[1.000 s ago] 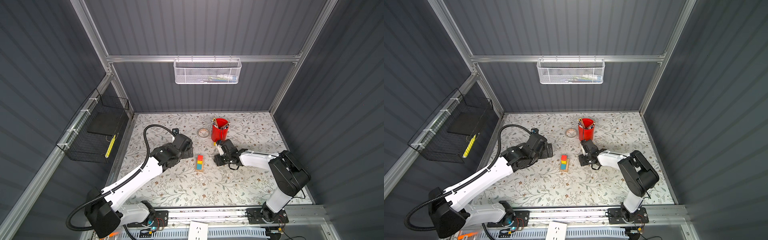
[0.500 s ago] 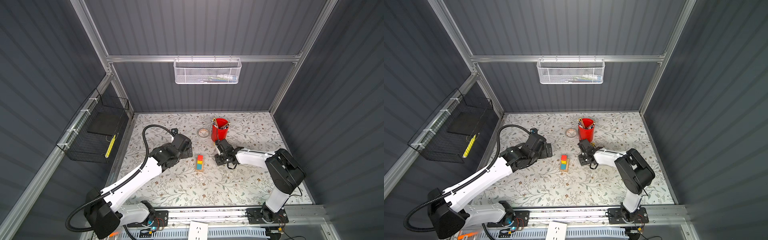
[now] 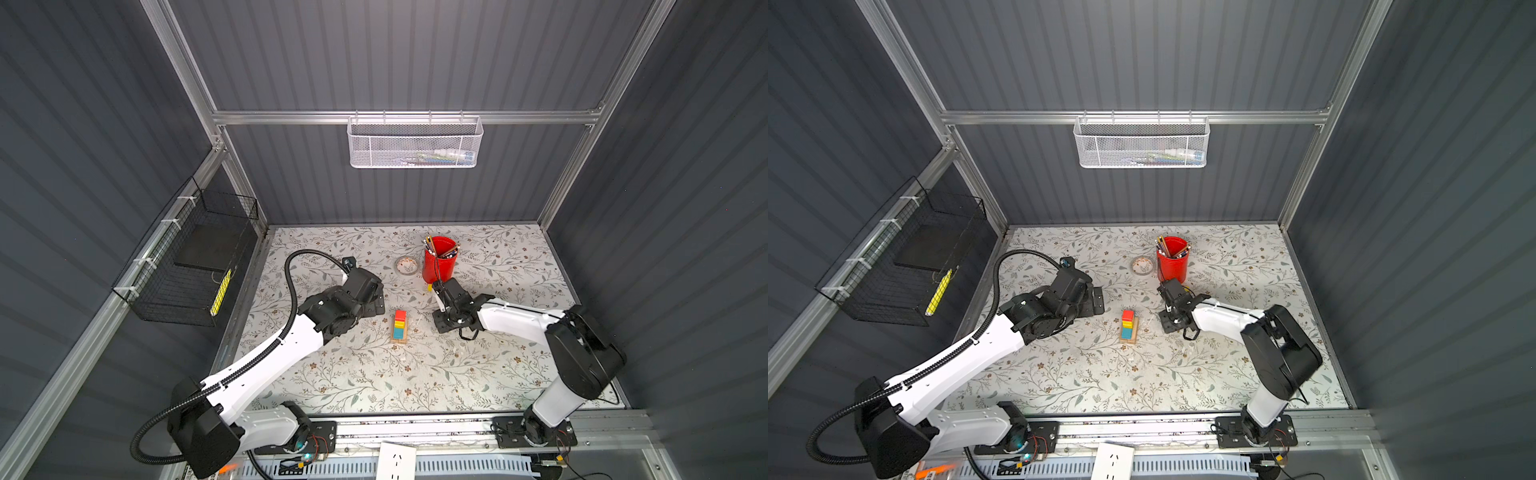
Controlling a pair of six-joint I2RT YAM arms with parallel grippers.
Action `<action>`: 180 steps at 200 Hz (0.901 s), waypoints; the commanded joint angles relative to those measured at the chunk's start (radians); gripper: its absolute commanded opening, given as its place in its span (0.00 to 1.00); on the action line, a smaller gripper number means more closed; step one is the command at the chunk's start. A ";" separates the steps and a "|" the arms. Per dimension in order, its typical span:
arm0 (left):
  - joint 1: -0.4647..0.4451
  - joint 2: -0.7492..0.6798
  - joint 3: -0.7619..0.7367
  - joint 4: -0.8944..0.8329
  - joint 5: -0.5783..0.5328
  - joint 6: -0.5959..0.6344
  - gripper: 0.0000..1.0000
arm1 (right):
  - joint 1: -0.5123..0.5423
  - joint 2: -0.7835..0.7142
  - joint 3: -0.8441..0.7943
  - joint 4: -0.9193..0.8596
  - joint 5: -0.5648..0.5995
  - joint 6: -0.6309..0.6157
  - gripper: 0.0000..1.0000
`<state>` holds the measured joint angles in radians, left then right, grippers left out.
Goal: Build the wood block tower
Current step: 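Lift the brown cube and carry it over the stack with the right gripper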
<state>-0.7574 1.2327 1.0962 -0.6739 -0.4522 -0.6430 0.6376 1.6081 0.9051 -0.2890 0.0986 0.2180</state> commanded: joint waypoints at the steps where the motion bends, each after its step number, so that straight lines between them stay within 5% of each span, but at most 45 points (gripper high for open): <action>1: 0.007 -0.040 -0.036 -0.009 0.012 0.025 1.00 | 0.007 -0.114 -0.014 -0.044 -0.040 -0.057 0.29; 84: 0.007 -0.065 -0.078 -0.057 0.042 0.019 1.00 | 0.082 -0.278 0.172 -0.184 -0.189 -0.295 0.19; 119: 0.007 -0.105 -0.108 -0.081 0.012 -0.017 1.00 | 0.135 -0.208 0.285 -0.224 -0.242 -0.416 0.10; 180: 0.009 -0.167 -0.134 -0.118 -0.024 -0.055 1.00 | 0.169 -0.025 0.497 -0.364 -0.323 -0.586 0.08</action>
<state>-0.7574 1.0927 0.9760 -0.7486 -0.4465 -0.6716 0.8047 1.5349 1.3323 -0.5533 -0.1665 -0.2668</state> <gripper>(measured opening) 0.996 0.331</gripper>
